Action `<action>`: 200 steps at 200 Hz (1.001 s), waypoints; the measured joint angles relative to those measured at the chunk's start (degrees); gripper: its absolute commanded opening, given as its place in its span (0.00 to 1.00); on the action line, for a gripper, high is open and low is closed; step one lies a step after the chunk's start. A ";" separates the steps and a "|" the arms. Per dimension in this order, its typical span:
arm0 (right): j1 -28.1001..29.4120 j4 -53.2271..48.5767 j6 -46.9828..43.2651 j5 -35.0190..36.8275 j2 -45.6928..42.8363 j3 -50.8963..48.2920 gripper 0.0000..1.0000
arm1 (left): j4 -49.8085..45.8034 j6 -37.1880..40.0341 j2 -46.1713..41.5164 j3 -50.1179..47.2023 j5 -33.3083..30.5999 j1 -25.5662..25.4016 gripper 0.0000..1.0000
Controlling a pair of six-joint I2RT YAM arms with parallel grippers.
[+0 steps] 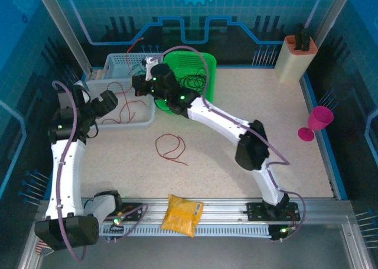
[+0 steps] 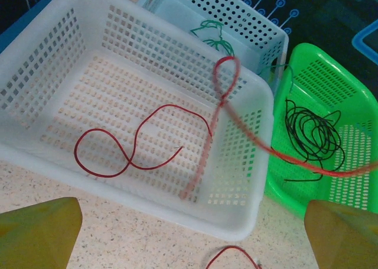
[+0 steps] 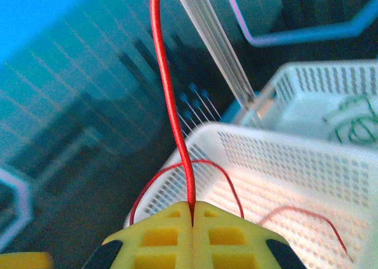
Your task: Untangle the cables
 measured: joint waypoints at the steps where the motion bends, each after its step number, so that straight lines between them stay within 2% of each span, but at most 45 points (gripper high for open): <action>1: -0.02 -0.13 0.02 0.07 0.26 0.15 0.13 | 0.00 0.00 0.07 0.02 -0.04 0.00 0.98; 7: -0.11 -1.16 0.35 0.26 2.54 1.57 0.25 | -0.15 0.02 0.35 0.31 -0.33 0.11 0.98; 11: -0.13 -2.01 0.70 0.35 4.07 2.84 0.37 | -0.22 0.04 0.52 0.46 -0.39 0.22 0.98; 19: -0.35 -3.89 1.03 0.15 7.72 6.45 0.63 | -0.24 0.11 0.87 0.81 -0.42 0.39 0.98; 26: -0.57 -6.08 1.03 -0.26 10.91 9.94 0.94 | -0.26 0.17 1.16 1.07 -0.39 0.57 0.97; 29: -0.70 -7.17 1.03 -0.61 12.09 11.52 1.00 | -0.26 0.17 1.25 1.14 -0.39 0.63 0.97; 44: -1.46 -12.37 0.61 -2.29 16.59 17.90 1.00 | -0.26 0.61 1.64 1.20 0.92 0.72 0.96; 64: -2.40 -15.30 -1.60 -4.44 14.88 15.56 1.00 | -0.15 1.92 1.70 1.05 3.37 -0.98 0.95; 82: -3.28 -13.40 -2.45 -7.13 4.74 0.85 1.00 | -0.20 3.06 1.57 0.57 3.74 -6.69 0.91; 107: -4.72 -9.90 -3.32 -10.23 -15.47 -21.97 1.00 | -0.59 1.53 0.39 -2.80 3.91 -14.99 0.85; 146: -10.97 -7.43 -3.85 -12.24 -42.32 -43.43 1.00 | -2.51 -4.96 0.07 -10.05 1.27 -32.17 0.80; 168: -15.61 -8.70 -4.26 -12.26 -51.01 -51.52 1.00 | -3.02 -9.55 3.32 -12.74 -0.50 -40.06 0.74; 200: -20.90 -13.03 -4.83 -12.90 -55.82 -59.80 1.00 | -2.78 -13.14 10.54 -14.45 -2.99 -43.93 0.75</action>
